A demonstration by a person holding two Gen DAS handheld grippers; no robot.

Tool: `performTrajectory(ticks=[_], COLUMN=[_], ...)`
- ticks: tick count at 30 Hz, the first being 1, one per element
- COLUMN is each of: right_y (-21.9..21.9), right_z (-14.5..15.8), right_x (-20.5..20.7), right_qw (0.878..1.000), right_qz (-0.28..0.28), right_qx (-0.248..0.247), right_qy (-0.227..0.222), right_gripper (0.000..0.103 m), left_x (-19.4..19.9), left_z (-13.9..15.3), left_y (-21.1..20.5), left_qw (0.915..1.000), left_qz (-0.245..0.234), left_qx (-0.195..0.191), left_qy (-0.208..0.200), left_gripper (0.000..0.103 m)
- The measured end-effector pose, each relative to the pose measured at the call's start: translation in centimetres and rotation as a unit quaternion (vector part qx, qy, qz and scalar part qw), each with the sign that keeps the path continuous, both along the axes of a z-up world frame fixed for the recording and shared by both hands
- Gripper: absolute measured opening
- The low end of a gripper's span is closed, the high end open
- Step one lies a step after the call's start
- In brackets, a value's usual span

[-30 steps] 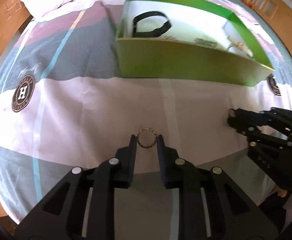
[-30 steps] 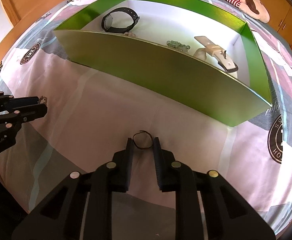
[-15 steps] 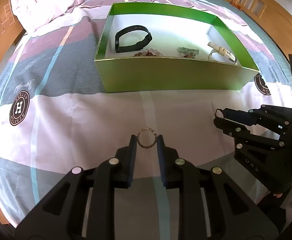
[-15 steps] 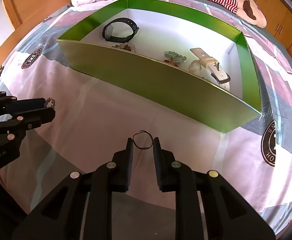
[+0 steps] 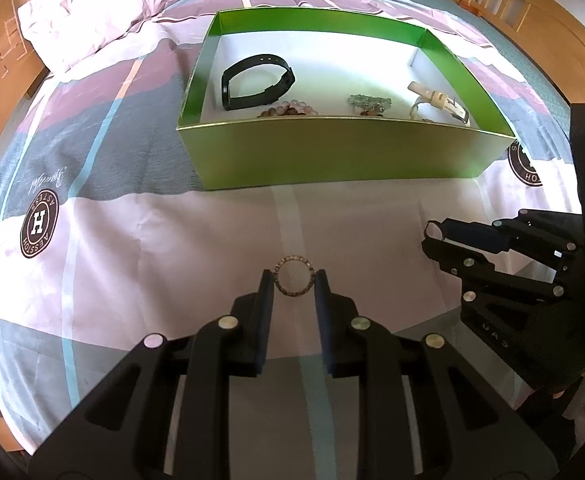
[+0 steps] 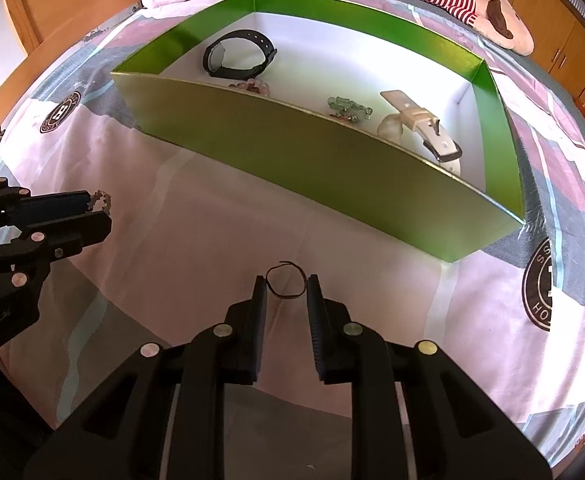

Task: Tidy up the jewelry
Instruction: 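Carry both rings into the green box and open both tools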

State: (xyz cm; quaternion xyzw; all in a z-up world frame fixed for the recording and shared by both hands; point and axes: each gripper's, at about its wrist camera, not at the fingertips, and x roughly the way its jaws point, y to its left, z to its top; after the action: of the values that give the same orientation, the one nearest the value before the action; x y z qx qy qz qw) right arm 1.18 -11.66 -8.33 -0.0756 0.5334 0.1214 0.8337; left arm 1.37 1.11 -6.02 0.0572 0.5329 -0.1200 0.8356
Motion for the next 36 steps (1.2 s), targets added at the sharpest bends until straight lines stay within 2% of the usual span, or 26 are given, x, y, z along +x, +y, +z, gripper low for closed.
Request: performTrajectory(ticks=[6,10,15,21,27,33,34,36], right_y=[-0.8,-2.4,-5.0,-7.2,-7.7,-6.6,-6.7,-6.9], right_z=[3.0,6.4,9.0,10.0,9.9,10.9,10.8,9.8], right_x=[-0.1,0.7,2.1,2.7,3.5,6.5,6.9,8.0], right_qw=[0.999,0.994,0.986,0.979,0.976,0.976,0.976,0.976], right_qz=[-0.013,-0.035,-0.079,-0.114,-0.133,-0.105,-0.104,-0.114], right_qx=[0.025,0.061,0.094,0.114,0.118,0.097,0.100,0.118], right_qy=[-0.044,-0.084,-0.110,-0.121,-0.124,-0.163,-0.163,-0.146], right_gripper=[0.020,0.020,0.020,0.020,0.020,0.020,0.020,0.020], left_x=[0.1,1.0,2.4,4.6,6.8,8.8,9.1,10.5], left_z=[1.7,4.3,6.3,7.1,7.3,7.3,7.1,6.2], left_y=[-0.4,-1.2,-2.6,-4.4,-4.2,-3.3,-3.0,-2.1], left_qw=[0.9994,0.9974,0.9935,0.9901,0.9862,0.9829,0.9828,0.9861], left_qz=[0.007,0.017,0.025,0.030,0.048,0.055,0.060,0.076], left_qx=[0.005,-0.017,-0.028,-0.022,-0.020,-0.003,-0.007,-0.031], left_qy=[-0.034,-0.068,-0.108,-0.136,-0.157,-0.176,-0.174,-0.145], left_gripper=[0.021,0.021,0.021,0.021,0.021,0.021,0.021,0.021])
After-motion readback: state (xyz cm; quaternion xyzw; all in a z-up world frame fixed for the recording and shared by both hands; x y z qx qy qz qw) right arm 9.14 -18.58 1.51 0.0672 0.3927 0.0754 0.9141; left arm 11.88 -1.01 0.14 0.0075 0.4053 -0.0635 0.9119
